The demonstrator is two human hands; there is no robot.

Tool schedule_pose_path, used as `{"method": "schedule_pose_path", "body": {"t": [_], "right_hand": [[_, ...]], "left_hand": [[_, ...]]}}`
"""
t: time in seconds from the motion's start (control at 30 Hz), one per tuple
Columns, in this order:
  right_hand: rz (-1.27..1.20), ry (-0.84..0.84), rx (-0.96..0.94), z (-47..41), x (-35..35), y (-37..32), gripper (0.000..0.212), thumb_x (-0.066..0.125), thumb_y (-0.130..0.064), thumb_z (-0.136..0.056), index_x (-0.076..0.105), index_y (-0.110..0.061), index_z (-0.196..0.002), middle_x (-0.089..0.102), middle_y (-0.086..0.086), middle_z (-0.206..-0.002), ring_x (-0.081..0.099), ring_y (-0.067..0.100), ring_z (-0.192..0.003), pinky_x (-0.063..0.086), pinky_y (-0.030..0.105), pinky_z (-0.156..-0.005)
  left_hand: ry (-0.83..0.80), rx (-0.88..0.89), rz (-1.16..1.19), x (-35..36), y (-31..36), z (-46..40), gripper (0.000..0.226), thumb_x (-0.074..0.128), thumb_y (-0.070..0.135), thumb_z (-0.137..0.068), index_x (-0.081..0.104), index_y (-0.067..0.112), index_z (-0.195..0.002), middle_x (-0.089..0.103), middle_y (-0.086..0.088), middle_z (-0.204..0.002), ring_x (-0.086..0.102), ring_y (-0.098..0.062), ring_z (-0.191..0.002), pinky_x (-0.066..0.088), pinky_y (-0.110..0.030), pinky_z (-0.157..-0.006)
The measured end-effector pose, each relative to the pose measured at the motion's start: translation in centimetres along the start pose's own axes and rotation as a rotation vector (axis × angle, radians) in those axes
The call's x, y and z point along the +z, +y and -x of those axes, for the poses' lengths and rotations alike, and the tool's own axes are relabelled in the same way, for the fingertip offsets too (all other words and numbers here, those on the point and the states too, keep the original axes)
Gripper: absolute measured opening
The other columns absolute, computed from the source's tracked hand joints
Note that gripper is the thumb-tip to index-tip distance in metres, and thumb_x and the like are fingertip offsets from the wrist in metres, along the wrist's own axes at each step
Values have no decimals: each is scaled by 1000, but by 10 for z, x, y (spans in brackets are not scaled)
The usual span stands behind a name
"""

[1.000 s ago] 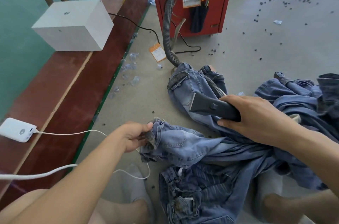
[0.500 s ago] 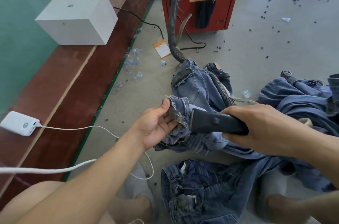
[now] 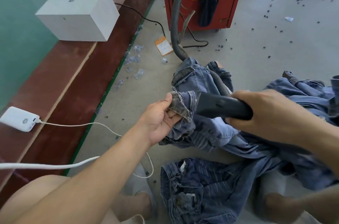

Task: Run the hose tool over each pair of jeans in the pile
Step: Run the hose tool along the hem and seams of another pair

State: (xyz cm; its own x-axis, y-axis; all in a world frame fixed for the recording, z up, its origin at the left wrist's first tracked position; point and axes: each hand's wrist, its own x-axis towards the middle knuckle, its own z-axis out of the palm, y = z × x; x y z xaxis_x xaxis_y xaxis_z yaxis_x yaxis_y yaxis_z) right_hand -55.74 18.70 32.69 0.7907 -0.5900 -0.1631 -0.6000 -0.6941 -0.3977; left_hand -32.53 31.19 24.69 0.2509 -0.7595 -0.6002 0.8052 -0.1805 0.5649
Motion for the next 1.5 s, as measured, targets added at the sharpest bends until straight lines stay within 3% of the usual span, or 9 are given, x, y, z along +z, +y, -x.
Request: {"method": "schedule_pose_path", "body": {"t": [0.17,0.4,0.53,0.7,0.87,1.1,1.33,1.43,1.5], "right_hand": [[43,-53,-59,1,22,-16,34,57,-57,-84,58,-37,-112,68,-10,-85,61,17,-78,52,39,-72],[-35,91,-5,1,15,-13,25,65,-47,-86,64,-34,-108,65,-10,-74,58,11,-66,44,27,-60],[110,-45,-66,10,10,-16,30,57,-54,-83,59,-40,-109,67,-13,-81,60,15,-74,52,39,-70],[93,-28,-57,6,10,-20,31,54,-59,-83,56,-39,-106,64,-12,-78,59,17,-71,54,41,-66],[-30,35,26,3,11,-21,19,65,-51,-86,59,-34,-93,58,-11,-66,54,5,-62,41,21,-53],[-19,-97,95,6,5,-24,21,66,-54,-82,58,-35,-83,60,-12,-66,55,2,-64,33,19,-51],[-200,86,183,-11,2,-22,26,68,-52,-86,60,-28,-83,61,-5,-59,56,6,-52,36,27,-49],[-227,4,168,-5,-5,-15,21,69,-55,-81,62,-35,-83,65,-18,-62,60,2,-52,38,18,-42],[-163,-101,144,0,-3,-15,17,70,-55,-80,62,-41,-82,65,-21,-65,60,-4,-59,43,11,-50]], "left_hand": [[-13,9,-92,2,-13,2,27,76,12,-76,73,6,-103,77,-11,-94,74,-17,-79,62,-29,-79],[-66,53,3,0,-4,1,21,50,9,-104,67,3,-113,79,-14,-96,77,-22,-83,64,-35,-73],[-69,50,-2,1,-5,0,23,46,11,-106,66,4,-114,78,-15,-98,77,-23,-85,64,-37,-78],[-90,51,-87,4,-6,0,25,44,12,-108,66,5,-116,78,-14,-99,76,-22,-85,64,-35,-78],[-113,70,-81,8,6,2,25,43,13,-108,65,4,-117,77,-16,-103,76,-25,-88,63,-37,-74],[-111,54,-86,11,-5,1,24,42,11,-108,64,5,-112,77,-17,-98,76,-27,-86,64,-42,-76],[-81,55,-120,16,-4,0,25,40,13,-110,63,6,-109,78,-13,-88,76,-22,-76,65,-40,-71],[-42,74,-103,14,0,-2,27,39,13,-110,64,4,-107,78,-12,-86,76,-21,-75,65,-39,-74],[-42,66,-95,14,-1,-2,27,39,13,-110,64,1,-114,77,-16,-94,75,-25,-83,63,-42,-81]]}}
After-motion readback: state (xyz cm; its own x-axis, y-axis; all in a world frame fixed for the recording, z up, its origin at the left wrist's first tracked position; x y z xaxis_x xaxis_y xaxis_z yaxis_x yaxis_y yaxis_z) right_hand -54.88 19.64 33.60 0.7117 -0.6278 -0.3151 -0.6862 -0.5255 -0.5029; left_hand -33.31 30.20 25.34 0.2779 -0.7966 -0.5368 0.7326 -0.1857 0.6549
